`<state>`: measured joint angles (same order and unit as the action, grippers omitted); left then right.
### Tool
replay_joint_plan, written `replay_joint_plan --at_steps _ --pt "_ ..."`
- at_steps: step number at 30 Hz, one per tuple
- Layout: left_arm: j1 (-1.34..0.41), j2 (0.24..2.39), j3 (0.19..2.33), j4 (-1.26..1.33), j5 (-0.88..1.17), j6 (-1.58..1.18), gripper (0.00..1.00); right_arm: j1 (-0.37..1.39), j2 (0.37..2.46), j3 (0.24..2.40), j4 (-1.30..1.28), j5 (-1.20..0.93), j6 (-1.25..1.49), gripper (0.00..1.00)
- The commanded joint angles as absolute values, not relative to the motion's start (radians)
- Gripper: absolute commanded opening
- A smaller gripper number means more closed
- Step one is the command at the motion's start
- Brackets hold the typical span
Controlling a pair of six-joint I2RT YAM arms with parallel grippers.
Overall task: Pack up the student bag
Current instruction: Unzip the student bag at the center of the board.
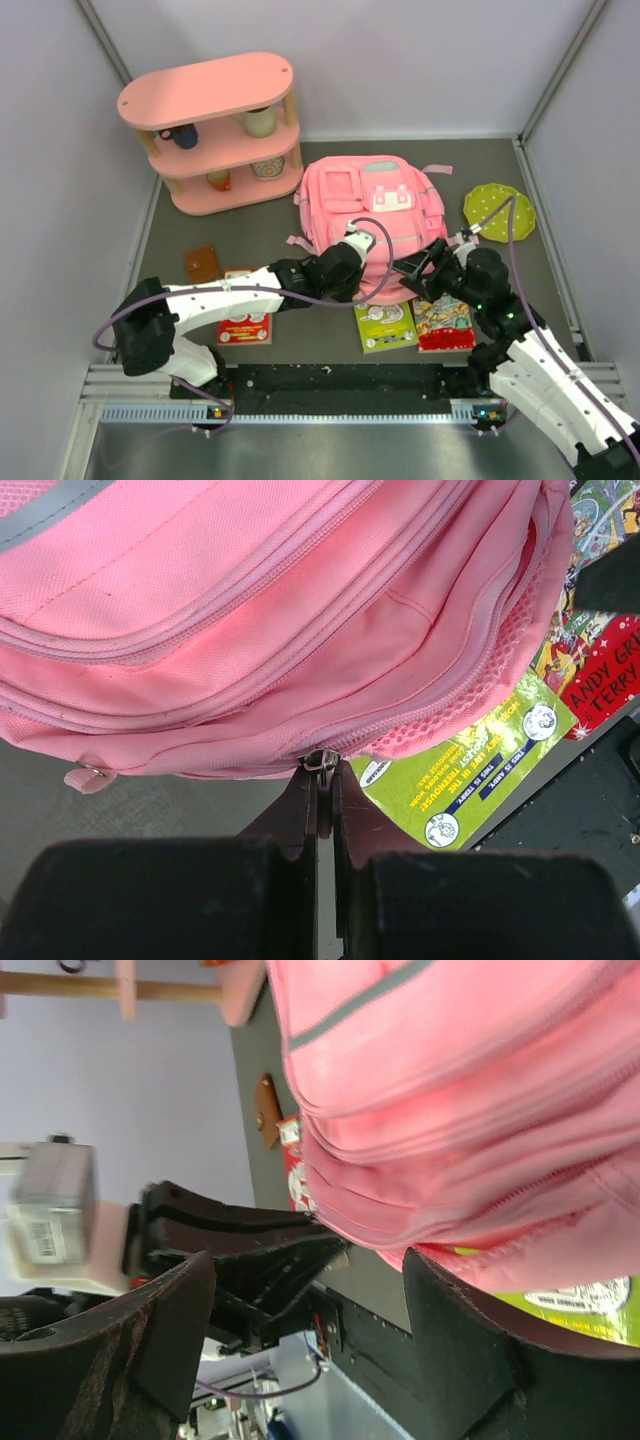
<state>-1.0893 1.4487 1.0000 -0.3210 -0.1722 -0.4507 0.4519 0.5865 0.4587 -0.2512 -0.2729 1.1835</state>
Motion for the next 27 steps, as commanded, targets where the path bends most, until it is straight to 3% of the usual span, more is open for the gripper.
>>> replay_joint_plan --at_steps 1,7,16,19,22,23,24,27 --pt "-1.094 1.402 1.012 -0.204 -0.202 -0.459 0.0 0.491 0.603 0.423 -0.249 -0.336 1.264 0.75" --pt "-1.094 1.393 1.02 -0.175 -0.176 -0.446 0.0 0.514 0.652 0.356 -0.098 -0.31 1.365 0.78" --pt "-1.104 1.371 0.989 -0.137 -0.083 -0.417 0.0 0.518 0.934 0.386 0.17 -0.321 1.371 0.74" --pt "-1.112 1.359 0.982 -0.118 -0.071 -0.408 0.0 0.52 0.983 0.403 0.201 -0.321 1.365 0.6" --pt "-1.115 1.353 0.979 -0.121 -0.09 -0.396 0.0 0.52 0.959 0.41 0.172 -0.278 1.33 0.28" --pt "-1.115 1.348 0.974 -0.133 -0.097 -0.391 0.0 0.52 0.947 0.413 0.126 -0.244 1.324 0.07" --pt "-1.114 1.347 0.97 -0.141 -0.115 -0.387 0.0 0.52 0.915 0.414 0.114 -0.227 1.307 0.0" --pt "-1.112 1.342 0.954 -0.227 -0.271 -0.405 0.0 0.517 0.862 0.439 0.014 -0.154 1.244 0.0"
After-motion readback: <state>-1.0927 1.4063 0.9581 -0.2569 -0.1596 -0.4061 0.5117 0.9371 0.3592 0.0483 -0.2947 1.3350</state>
